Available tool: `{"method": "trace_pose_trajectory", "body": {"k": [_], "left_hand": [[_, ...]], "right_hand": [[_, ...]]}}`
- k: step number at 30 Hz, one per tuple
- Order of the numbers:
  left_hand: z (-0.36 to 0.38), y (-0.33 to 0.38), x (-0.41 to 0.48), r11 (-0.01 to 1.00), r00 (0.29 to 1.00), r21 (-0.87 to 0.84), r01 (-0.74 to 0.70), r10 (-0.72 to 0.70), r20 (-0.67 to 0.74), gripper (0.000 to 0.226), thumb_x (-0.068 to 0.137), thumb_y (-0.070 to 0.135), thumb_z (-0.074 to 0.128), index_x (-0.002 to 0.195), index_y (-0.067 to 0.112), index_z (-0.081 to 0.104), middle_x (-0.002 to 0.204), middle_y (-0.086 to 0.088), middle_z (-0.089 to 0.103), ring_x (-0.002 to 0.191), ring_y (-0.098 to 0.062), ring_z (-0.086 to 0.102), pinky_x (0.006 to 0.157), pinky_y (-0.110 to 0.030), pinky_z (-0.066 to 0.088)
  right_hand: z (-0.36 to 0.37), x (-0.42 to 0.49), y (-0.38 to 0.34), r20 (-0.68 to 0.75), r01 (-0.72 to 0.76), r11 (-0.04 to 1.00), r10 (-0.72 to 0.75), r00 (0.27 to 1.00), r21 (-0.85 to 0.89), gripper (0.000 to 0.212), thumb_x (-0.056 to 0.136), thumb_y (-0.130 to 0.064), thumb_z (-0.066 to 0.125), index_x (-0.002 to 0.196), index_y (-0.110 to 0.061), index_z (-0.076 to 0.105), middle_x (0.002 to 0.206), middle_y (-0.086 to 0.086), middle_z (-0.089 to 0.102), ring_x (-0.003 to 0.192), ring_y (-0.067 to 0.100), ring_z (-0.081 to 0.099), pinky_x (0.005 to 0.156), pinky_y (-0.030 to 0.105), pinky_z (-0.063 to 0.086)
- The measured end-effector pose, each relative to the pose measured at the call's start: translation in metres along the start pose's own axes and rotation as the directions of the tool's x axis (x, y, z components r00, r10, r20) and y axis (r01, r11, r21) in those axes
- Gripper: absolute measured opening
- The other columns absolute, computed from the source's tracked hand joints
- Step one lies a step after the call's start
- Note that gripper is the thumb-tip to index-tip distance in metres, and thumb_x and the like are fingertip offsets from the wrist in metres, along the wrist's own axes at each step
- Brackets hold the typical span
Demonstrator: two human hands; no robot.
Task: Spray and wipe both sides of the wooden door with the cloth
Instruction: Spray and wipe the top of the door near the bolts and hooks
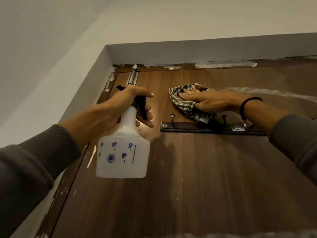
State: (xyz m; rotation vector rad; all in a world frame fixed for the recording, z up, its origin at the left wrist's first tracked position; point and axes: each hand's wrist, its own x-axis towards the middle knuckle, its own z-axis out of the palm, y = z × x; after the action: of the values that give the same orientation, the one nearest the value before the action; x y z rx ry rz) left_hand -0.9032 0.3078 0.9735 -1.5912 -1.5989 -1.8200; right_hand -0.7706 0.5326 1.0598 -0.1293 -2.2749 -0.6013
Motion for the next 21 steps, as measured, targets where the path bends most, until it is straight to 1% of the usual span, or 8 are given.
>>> {"method": "trace_pose_trajectory", "body": {"k": [3, 6, 9, 12, 14, 16, 19, 21], "left_hand": [[0.025, 0.010, -0.002, 1.000, 1.000, -0.006, 0.029, -0.029, 0.006, 0.028, 0.092, 0.022, 0.059, 0.069, 0.005, 0.060, 0.068, -0.013, 0.067, 0.061, -0.028, 0.072, 0.043, -0.023, 0.052], [0.052, 0.016, 0.002, 0.998, 0.999, -0.046, 0.051, -0.050, 0.016, 0.022, 0.090, 0.016, 0.060, 0.072, 0.003, 0.062, 0.071, -0.015, 0.070, 0.062, -0.027, 0.073, 0.048, -0.027, 0.058], [0.078, 0.021, 0.008, 0.993, 0.998, -0.104, 0.060, -0.057, 0.034, 0.020, 0.088, 0.015, 0.062, 0.071, 0.003, 0.062, 0.072, -0.015, 0.071, 0.063, -0.027, 0.072, 0.055, -0.028, 0.060], [0.102, 0.026, 0.014, 0.992, 0.998, -0.122, 0.037, -0.032, 0.046, 0.025, 0.090, 0.014, 0.061, 0.067, 0.006, 0.058, 0.061, -0.009, 0.065, 0.052, -0.020, 0.065, 0.049, -0.024, 0.056], [0.114, 0.027, 0.017, 0.994, 0.998, -0.091, 0.058, -0.054, 0.046, 0.028, 0.091, 0.013, 0.061, 0.065, 0.007, 0.056, 0.054, -0.005, 0.060, 0.042, -0.015, 0.058, 0.042, -0.020, 0.050], [0.118, 0.027, 0.019, 0.995, 0.995, -0.051, 0.090, -0.088, 0.040, 0.024, 0.091, 0.014, 0.062, 0.068, 0.009, 0.056, 0.051, -0.003, 0.056, 0.039, -0.012, 0.052, 0.040, -0.019, 0.046], [0.103, 0.026, 0.019, 0.994, 0.995, -0.051, 0.101, -0.101, -0.002, 0.023, 0.088, 0.018, 0.068, 0.070, 0.010, 0.058, 0.052, -0.003, 0.057, 0.039, -0.013, 0.052, 0.040, -0.019, 0.046], [0.081, 0.026, 0.015, 0.995, 0.996, -0.082, 0.064, -0.069, -0.060, 0.020, 0.086, 0.021, 0.070, 0.073, 0.010, 0.059, 0.056, -0.004, 0.060, 0.043, -0.016, 0.056, 0.041, -0.020, 0.048]], "right_hand": [[0.001, -0.014, 0.016, -0.240, 0.043, 0.996, -0.022, 0.971, 0.081, 0.067, 0.103, -0.003, 0.037, 0.162, -0.028, 0.015, 0.169, -0.002, 0.000, 0.155, 0.018, -0.013, 0.118, 0.027, -0.010], [-0.005, -0.032, 0.038, -0.437, 0.070, 0.980, 0.018, 0.899, 0.184, 0.063, 0.105, -0.007, 0.038, 0.162, -0.024, 0.018, 0.169, 0.000, 0.006, 0.156, 0.019, -0.005, 0.122, 0.028, -0.004], [-0.014, -0.045, 0.062, -0.505, 0.044, 0.981, 0.058, 0.861, 0.187, 0.060, 0.105, -0.009, 0.038, 0.161, -0.022, 0.021, 0.169, 0.000, 0.010, 0.156, 0.019, 0.002, 0.125, 0.030, 0.002], [-0.021, -0.054, 0.084, -0.561, 0.020, 0.982, 0.091, 0.823, 0.188, 0.057, 0.107, -0.014, 0.037, 0.161, -0.024, 0.021, 0.168, -0.002, 0.012, 0.156, 0.018, 0.005, 0.122, 0.027, 0.002], [-0.027, -0.059, 0.093, -0.562, 0.026, 0.977, 0.100, 0.821, 0.211, 0.055, 0.109, -0.019, 0.036, 0.161, -0.027, 0.020, 0.168, -0.004, 0.011, 0.156, 0.018, 0.005, 0.122, 0.029, 0.002], [-0.034, -0.062, 0.097, -0.512, 0.017, 0.974, 0.104, 0.852, 0.227, 0.053, 0.111, -0.024, 0.033, 0.161, -0.031, 0.018, 0.169, -0.004, 0.008, 0.156, 0.019, 0.002, 0.123, 0.036, 0.001], [-0.037, -0.063, 0.101, -0.341, -0.064, 0.977, 0.132, 0.931, 0.204, 0.053, 0.111, -0.038, 0.029, 0.160, -0.036, 0.012, 0.169, 0.002, 0.001, 0.156, 0.025, 0.001, 0.124, 0.049, 0.000], [-0.029, -0.059, 0.099, -0.171, -0.141, 0.985, 0.157, 0.973, 0.101, 0.064, 0.105, -0.058, 0.025, 0.161, -0.033, 0.007, 0.169, 0.008, -0.002, 0.155, 0.033, 0.003, 0.124, 0.056, 0.004]]}}
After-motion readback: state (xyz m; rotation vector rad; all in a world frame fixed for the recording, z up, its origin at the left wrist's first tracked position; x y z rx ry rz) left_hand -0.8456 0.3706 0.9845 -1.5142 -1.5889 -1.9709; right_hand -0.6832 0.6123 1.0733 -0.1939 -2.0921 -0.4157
